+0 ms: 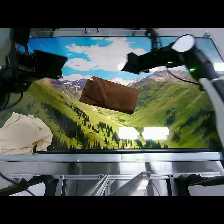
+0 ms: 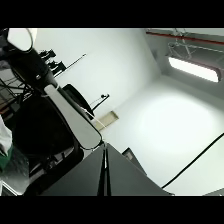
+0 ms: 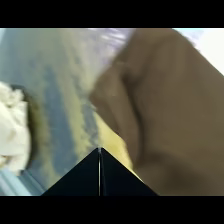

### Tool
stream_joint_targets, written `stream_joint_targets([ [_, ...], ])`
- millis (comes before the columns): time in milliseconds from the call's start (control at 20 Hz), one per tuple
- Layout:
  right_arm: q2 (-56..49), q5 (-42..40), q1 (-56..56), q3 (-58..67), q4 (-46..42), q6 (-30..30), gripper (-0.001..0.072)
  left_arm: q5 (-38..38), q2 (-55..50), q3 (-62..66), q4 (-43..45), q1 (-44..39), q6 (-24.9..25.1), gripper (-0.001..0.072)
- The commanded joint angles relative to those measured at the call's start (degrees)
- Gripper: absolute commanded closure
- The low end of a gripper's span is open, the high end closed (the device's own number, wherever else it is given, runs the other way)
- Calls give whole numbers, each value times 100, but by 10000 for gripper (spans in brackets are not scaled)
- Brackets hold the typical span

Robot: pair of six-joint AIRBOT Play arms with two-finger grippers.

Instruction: Fold the shirts.

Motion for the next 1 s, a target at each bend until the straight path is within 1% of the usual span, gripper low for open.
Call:
stream_joint_targets([
  [0, 1255, 389, -890, -1182, -1692, 789, 697, -181, 533, -1176, -11, 7, 372, 701],
  [50, 1425, 284, -1156, -1596, -1672, 857, 688, -197, 699, -1438, -11, 7, 428, 702],
  [100, 1473, 212, -1366, -1947, -1593, 905, 520, -195, 835, -1644, -13, 7, 428, 701],
  [150, 1416, 125, -1497, -2243, -1558, 909, 201, -197, 966, -1808, -13, 7, 442, 701],
  [200, 1285, 0, -1528, -2452, -1556, 911, 64, -195, 1075, -1926, -11, 7, 476, 701],
  [300, 822, -229, -1456, -2581, -1338, 822, 64, -195, 1248, -2057, -11, 7, 496, 701],
  [400, 227, -520, -1259, -2581, -708, 404, 62, -197, 1379, -2059, -13, 7, 511, 700],
  [450, -57, -647, -1145, -2581, -323, 181, 13, -197, 1427, -2059, -15, 7, 511, 701],
  [500, -326, -754, -1016, -2581, 59, 26, 7, -199, 1458, -2059, -13, 7, 509, 701],
  [650, -1029, -1139, -573, -2573, 1156, -387, 7, -293, 1456, -2059, -15, 4, 509, 701],
  [800, -1552, -1196, -153, -2330, 1969, -603, 10, -304, 1456, -2059, -15, 4, 509, 701],
  [900, -1740, -1198, 92, -2081, 2656, -927, 19, -337, 1456, -2059, -15, 7, 509, 701],
  [950, -1775, -1189, 170, -1963, 3038, -1091, 145, -385, 1456, -2059, -15, 4, 509, 701],
])
